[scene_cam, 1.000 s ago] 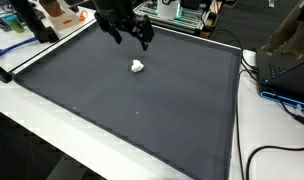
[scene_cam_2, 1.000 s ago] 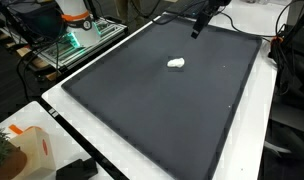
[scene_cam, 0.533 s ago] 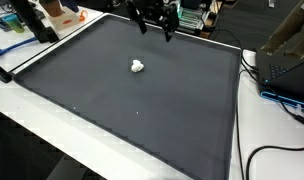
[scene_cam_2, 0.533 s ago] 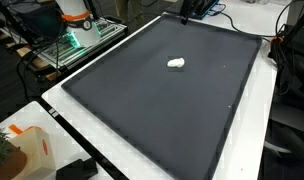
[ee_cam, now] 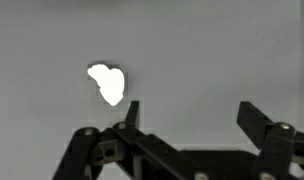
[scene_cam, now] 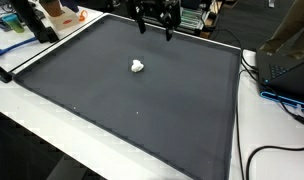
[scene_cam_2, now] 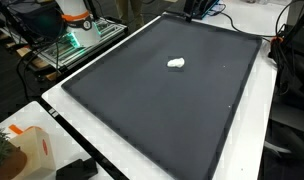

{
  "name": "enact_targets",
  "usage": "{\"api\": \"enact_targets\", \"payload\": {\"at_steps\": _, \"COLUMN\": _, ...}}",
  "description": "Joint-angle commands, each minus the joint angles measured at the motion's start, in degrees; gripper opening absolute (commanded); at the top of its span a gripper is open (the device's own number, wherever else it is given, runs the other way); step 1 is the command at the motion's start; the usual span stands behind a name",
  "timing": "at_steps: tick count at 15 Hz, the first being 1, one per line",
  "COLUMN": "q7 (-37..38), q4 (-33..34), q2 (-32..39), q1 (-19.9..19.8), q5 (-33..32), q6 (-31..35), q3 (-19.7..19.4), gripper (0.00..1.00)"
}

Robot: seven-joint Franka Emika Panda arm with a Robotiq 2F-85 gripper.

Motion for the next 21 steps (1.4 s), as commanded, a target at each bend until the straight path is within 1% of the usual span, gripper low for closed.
{"api": "enact_targets", "payload": {"at_steps": 1, "q7": -5.0, "q4": -4.8, "q2": -4.9, "q1": -0.4, "q5": -1.3, "q6": 7.8, "q3": 0.2, "gripper": 1.0}}
{"api": "enact_targets", "payload": {"at_steps": 2, "q7": -6.3, "q4": -7.6, "q2": -7.3, "q1": -0.7, "q5": -1.8, "q6": 10.0, "q3": -0.1, "gripper": 1.0}}
{"api": "enact_targets", "payload": {"at_steps": 3, "q7": -8.0, "q4": -10.1, "q2": -9.7, "q1": -1.1, "q5": -2.2, "q6": 10.7, "q3": -0.3, "gripper": 1.0}}
{"api": "enact_targets", "payload": {"at_steps": 4, "q7": -9.2, "q4": -14.1, "q2": -13.0, "q1": -1.7, "q5": -3.6, "q6": 11.0, "q3": -0.8, "gripper": 1.0}}
{"api": "enact_targets", "payload": {"at_steps": 5, "q7": -10.5, "q4": -16.2, "q2": -15.0, "q1": -2.1, "q5": -4.2, "q6": 11.0, "q3": -0.9, "gripper": 1.0}}
{"api": "enact_targets", "payload": {"at_steps": 7, "q7": -13.1, "q4": -21.7, "q2": -19.8, "q1": -2.9, "q5": -3.4, "q6": 12.4, "q3": -1.0, "gripper": 1.0}}
{"api": "enact_targets", "payload": {"at_steps": 9, "q7": -14.1, "q4": -27.8, "q2": -25.0, "q1": -2.8, "q5": -1.9, "q6": 17.7, "q3": -0.6, "gripper": 1.0}}
{"api": "enact_targets", "payload": {"at_steps": 10, "q7": -15.9, "q4": -30.9, "q2": -27.6, "q1": -2.4, "q5": -0.2, "q6": 21.2, "q3": -0.4, "gripper": 1.0}}
{"api": "enact_targets", "payload": {"at_steps": 11, "q7": -16.0, "q4": -34.0, "q2": -30.2, "q1": -1.8, "q5": 1.9, "q6": 25.5, "q3": -0.1, "gripper": 1.0}}
{"api": "enact_targets", "payload": {"at_steps": 12, "q7": -14.2, "q4": -25.6, "q2": -23.2, "q1": -2.6, "q5": -1.0, "q6": 19.4, "q3": -0.4, "gripper": 1.0}}
{"api": "enact_targets", "payload": {"at_steps": 13, "q7": -14.6, "q4": -28.5, "q2": -25.5, "q1": -2.2, "q5": -0.1, "q6": 22.2, "q3": -0.2, "gripper": 1.0}}
{"api": "enact_targets", "payload": {"at_steps": 15, "q7": -14.6, "q4": -31.5, "q2": -28.4, "q1": -1.8, "q5": 0.4, "q6": 23.8, "q3": 0.0, "gripper": 1.0}}
{"api": "enact_targets", "payload": {"at_steps": 18, "q7": -14.6, "q4": -32.3, "q2": -29.3, "q1": -1.8, "q5": 0.5, "q6": 24.1, "q3": 0.0, "gripper": 1.0}}
{"api": "enact_targets", "payload": {"at_steps": 19, "q7": -12.3, "q4": -33.7, "q2": -30.1, "q1": -2.0, "q5": -1.3, "q6": 26.9, "q3": 1.1, "gripper": 1.0}}
{"api": "enact_targets", "payload": {"at_steps": 20, "q7": -10.6, "q4": -35.9, "q2": -32.0, "q1": -1.9, "q5": -1.8, "q6": 28.8, "q3": 1.7, "gripper": 1.0}}
{"api": "enact_targets", "payload": {"at_steps": 21, "q7": -8.0, "q4": -37.4, "q2": -33.3, "q1": -2.2, "q5": -3.5, "q6": 30.5, "q3": 2.8, "gripper": 1.0}}
